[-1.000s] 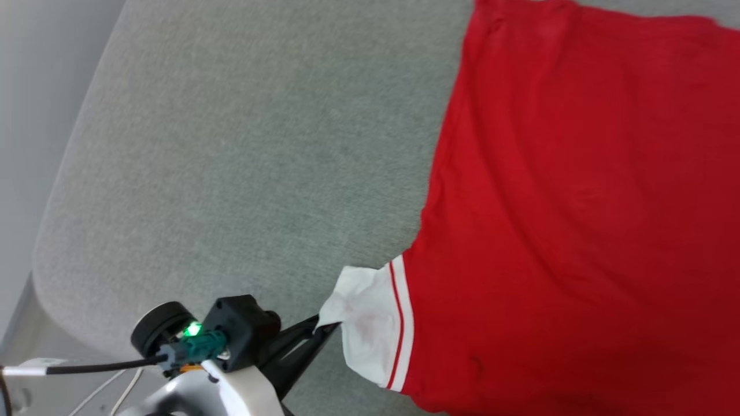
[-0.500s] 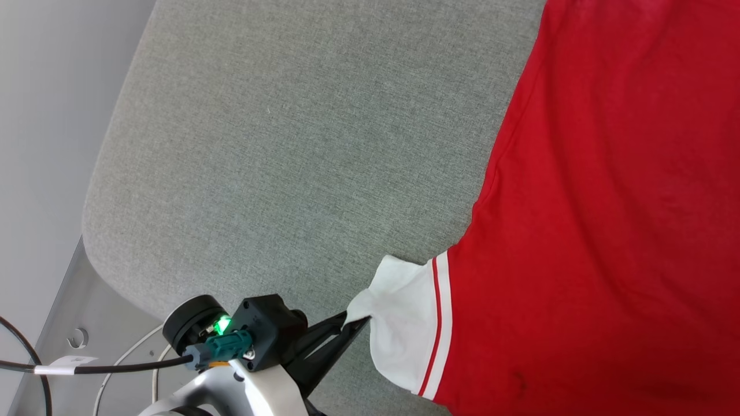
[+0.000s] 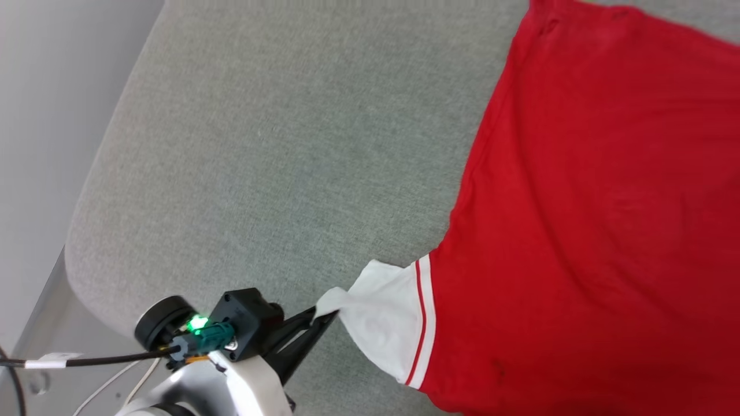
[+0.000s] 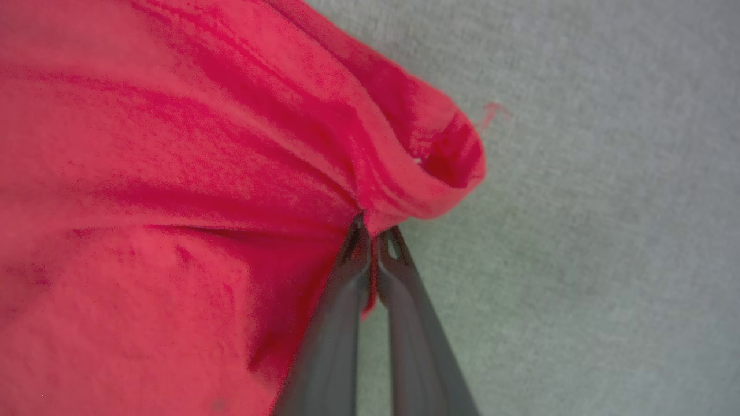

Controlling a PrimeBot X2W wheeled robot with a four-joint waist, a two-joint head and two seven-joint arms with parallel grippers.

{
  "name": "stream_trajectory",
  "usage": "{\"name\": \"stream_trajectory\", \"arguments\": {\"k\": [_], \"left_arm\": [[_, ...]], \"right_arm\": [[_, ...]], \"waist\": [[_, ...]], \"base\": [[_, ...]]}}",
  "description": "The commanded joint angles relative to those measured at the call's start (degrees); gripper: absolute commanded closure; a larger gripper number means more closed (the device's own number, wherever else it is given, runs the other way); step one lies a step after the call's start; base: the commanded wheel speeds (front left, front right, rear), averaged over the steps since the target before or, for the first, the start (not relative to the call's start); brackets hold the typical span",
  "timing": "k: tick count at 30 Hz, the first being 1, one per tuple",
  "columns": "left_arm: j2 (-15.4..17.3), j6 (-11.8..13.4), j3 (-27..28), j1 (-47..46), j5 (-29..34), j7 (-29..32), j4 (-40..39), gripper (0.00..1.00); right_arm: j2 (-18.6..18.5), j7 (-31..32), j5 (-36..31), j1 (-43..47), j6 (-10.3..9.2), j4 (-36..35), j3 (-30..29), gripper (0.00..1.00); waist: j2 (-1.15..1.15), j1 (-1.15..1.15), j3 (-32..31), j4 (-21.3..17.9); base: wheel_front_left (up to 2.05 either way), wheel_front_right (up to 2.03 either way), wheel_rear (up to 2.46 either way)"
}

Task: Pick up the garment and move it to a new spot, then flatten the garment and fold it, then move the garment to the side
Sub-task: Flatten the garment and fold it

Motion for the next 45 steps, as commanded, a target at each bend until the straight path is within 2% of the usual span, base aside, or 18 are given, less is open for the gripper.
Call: {"name": "stream_trajectory", "arguments": {"k": [1,7,13,16,20,23,32,38,39,40,45], "left_arm": [[0.91,0.80,0.48,1.13,-0.21,0.24,0.27,1.00],[3.51,2.74,1.58,4.31,-1.79,0.99,0.88,1.00],[5.62,4.42,2.48,7.57,-3.69,1.07,1.58,1.00],[6.49,4.74,2.40,8.47,-4.48,1.96,2.09,1.00],[7.41,5.61,2.78,9.67,-5.08,2.37,2.84,1.00],[7.67,6.05,3.07,10.34,-5.58,2.18,3.42,1.00],[6.52,7.67,4.22,12.41,-7.09,-0.51,5.95,1.00],[5.26,7.34,3.49,11.94,-6.87,-1.09,7.11,1.00],[5.11,7.17,3.36,11.75,-6.80,-1.08,7.17,1.00],[4.95,7.04,3.27,11.57,-6.69,-1.12,7.16,1.00],[4.82,6.59,3.00,10.77,-5.81,-1.40,6.58,1.00]], "right_arm": [[1.23,-0.23,0.68,3.80,-0.02,1.19,0.56,1.00],[2.43,-2.81,3.41,11.11,-0.02,-2.37,0.62,1.00],[4.96,-5.56,6.95,21.58,-0.02,-7.02,-2.11,1.00],[6.91,-6.63,7.72,25.53,-0.02,-8.31,-3.05,1.00],[11.50,-8.04,8.79,32.17,-0.02,-10.57,-4.93,1.00],[14.20,-9.25,9.24,37.11,-0.02,-12.14,-5.47,1.00],[18.22,-14.04,9.72,49.91,-0.02,-16.69,-5.80,1.00],[19.10,-15.87,10.54,52.77,-0.02,-17.36,-6.06,1.00],[18.95,-15.77,10.76,52.86,-0.02,-17.18,-5.70,0.55],[18.64,-15.71,10.95,52.66,-0.02,-17.08,-5.71,0.00],[15.15,-15.85,11.84,49.72,-0.02,-19.42,-5.20,0.00]], "waist": [[0.00,0.00,-4.16,-3.45],[0.00,0.00,-10.45,-8.39],[0.00,0.00,-15.22,-12.58],[0.00,0.00,-16.80,-13.90],[0.00,0.00,-19.09,-16.67],[0.00,0.00,-20.41,-18.18],[0.00,0.00,-24.10,-20.80],[0.00,0.00,-24.43,-21.06],[0.00,0.00,-24.41,-21.02],[0.00,0.00,-24.28,-20.94],[0.00,0.00,-23.98,-19.79]], "base": [[0.00,0.00,0.00],[0.00,0.00,0.00],[0.00,0.00,0.00],[0.00,0.00,0.00],[0.00,0.00,0.00],[0.00,0.00,0.00],[0.00,0.00,0.00],[0.00,0.00,0.00],[0.00,0.00,0.00],[0.00,0.00,0.00],[0.00,0.00,0.00]]}}
